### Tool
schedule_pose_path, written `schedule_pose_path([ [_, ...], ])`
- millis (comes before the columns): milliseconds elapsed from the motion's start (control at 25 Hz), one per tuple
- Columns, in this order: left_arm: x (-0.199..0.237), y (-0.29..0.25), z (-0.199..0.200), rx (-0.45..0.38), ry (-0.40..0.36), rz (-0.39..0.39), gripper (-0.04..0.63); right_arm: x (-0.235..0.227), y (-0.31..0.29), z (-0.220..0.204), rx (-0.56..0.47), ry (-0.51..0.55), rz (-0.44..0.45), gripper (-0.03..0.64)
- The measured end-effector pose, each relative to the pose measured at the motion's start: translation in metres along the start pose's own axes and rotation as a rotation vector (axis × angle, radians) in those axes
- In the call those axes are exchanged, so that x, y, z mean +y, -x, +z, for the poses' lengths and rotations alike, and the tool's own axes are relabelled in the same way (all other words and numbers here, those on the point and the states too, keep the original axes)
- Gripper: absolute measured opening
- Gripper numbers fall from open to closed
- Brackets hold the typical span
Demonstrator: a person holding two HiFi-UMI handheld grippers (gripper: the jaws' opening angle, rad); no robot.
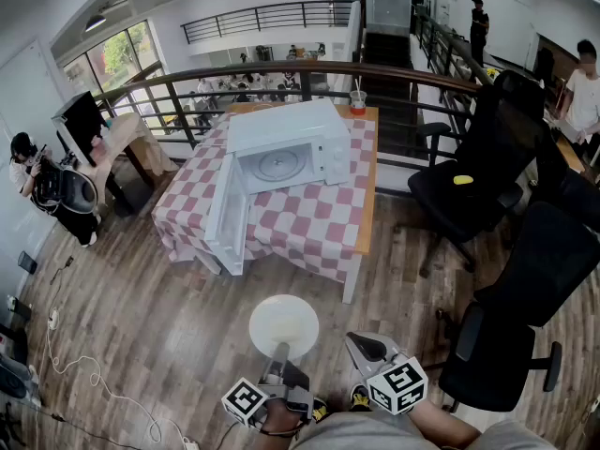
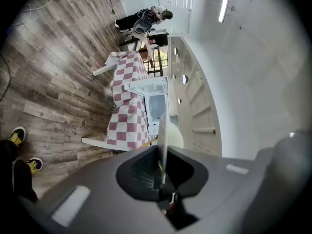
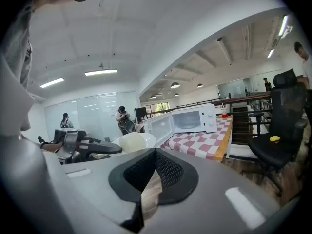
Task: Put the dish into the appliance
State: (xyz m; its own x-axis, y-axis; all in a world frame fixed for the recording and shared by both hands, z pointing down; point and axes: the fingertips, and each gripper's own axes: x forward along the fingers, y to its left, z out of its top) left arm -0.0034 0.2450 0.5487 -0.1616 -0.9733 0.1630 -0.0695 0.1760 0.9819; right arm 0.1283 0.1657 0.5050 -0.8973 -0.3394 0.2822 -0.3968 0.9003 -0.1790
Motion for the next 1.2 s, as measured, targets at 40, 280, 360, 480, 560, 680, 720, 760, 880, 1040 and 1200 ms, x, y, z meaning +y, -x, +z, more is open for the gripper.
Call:
schedule_pose_path([
  [40, -0.003, -0.002, 0.000, 0.003, 0.002, -0.003, 0.028, 0.000, 0.000, 0.002, -0.001, 0.001, -0.001, 0.000],
  [280, -0.009, 0.000, 0.004, 0.012, 0.003, -0.018, 0.028, 0.007, -0.001, 0.005, -0.005, 0.004, -0.009, 0.000],
  [360, -0.009, 0.002, 0.005, 0.008, 0.009, -0.023, 0.028, 0.010, -0.002, 0.004, -0.002, 0.007, -0.011, 0.000],
  [480, -0.008, 0.006, 0.009, 0.003, 0.019, -0.027, 0.029, 0.016, -0.004, 0.003, 0.000, 0.016, -0.011, 0.000],
  [560, -0.007, 0.009, 0.012, 0.006, 0.018, -0.026, 0.029, 0.019, -0.005, 0.004, -0.009, -0.002, -0.020, 0.000],
  [680, -0.007, 0.014, 0.016, 0.006, 0.021, -0.031, 0.029, 0.020, -0.006, 0.006, -0.020, -0.032, -0.038, 0.000],
  [720, -0.007, 0.015, 0.018, 0.005, 0.019, -0.029, 0.029, 0.021, -0.007, 0.006, -0.021, -0.036, -0.041, 0.000],
  [760, -0.006, 0.017, 0.021, 0.005, 0.014, -0.027, 0.029, 0.022, -0.008, 0.007, -0.024, -0.038, -0.041, 0.000],
  [880, -0.005, 0.021, 0.027, 0.010, -0.003, -0.025, 0.031, 0.030, -0.013, 0.008, -0.035, -0.044, -0.036, -0.001],
  [1040, -0.005, 0.028, 0.035, 0.019, 0.001, -0.044, 0.031, 0.044, -0.019, 0.006, -0.045, -0.052, -0.032, -0.002],
  [1200, 0.000, 0.036, 0.045, 0.016, 0.002, -0.030, 0.031, 0.060, -0.025, 0.010, -0.058, -0.034, -0.015, -0.002],
])
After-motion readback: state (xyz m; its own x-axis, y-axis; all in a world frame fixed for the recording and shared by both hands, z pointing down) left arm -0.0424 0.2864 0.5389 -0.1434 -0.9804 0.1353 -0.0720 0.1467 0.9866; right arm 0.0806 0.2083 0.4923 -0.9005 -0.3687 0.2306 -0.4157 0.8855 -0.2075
